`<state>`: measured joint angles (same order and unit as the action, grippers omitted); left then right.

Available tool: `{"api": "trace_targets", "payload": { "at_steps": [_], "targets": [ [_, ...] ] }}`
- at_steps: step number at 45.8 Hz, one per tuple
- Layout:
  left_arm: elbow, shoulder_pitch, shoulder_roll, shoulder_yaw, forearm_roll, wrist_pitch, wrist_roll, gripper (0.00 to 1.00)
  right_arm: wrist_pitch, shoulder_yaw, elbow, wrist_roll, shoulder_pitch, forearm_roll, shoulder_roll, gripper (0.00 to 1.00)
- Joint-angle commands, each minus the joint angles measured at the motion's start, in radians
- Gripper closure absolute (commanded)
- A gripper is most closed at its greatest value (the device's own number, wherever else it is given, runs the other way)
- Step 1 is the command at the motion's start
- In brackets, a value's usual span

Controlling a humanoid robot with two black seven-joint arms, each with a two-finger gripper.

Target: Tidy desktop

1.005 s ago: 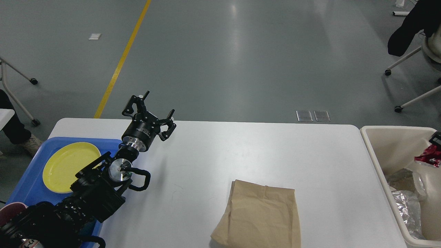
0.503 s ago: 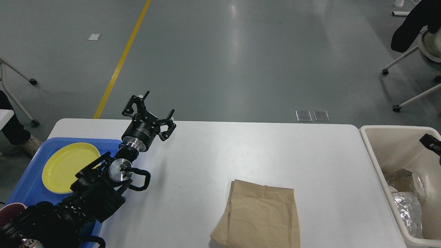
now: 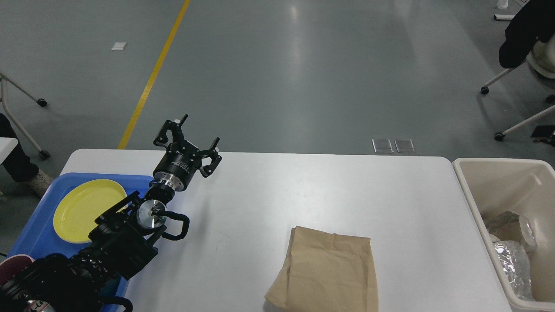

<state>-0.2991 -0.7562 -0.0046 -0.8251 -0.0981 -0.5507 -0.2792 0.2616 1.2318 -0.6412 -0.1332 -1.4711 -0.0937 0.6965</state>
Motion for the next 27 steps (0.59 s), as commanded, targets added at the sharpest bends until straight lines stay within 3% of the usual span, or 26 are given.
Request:
{"api": "trace_targets", "payload": {
  "at_steps": [1, 15, 22, 27],
  "targets": [
    [0.0, 0.0, 0.0, 0.0, 0.0, 0.0, 0.0, 0.02, 0.163, 0.025, -0.017, 0.004, -0.15, -0.093, -0.005, 0.0],
    [0.0, 0.0, 0.0, 0.0, 0.0, 0.0, 0.0, 0.02, 0.54, 0.023, -0.115, 0.003, -0.409, -0.259, -0.132, 0.0],
    [0.0, 0.0, 0.0, 0.0, 0.0, 0.0, 0.0, 0.02, 0.623, 0.012, -0.283, 0.004, -0.538, -0.262, -0.227, 0.0],
    [0.0, 0.0, 0.0, 0.0, 0.0, 0.0, 0.0, 0.02, 0.636, -0.031, -0.517, 0.004, -0.627, -0.262, -0.27, 0.0]
  ]
}}
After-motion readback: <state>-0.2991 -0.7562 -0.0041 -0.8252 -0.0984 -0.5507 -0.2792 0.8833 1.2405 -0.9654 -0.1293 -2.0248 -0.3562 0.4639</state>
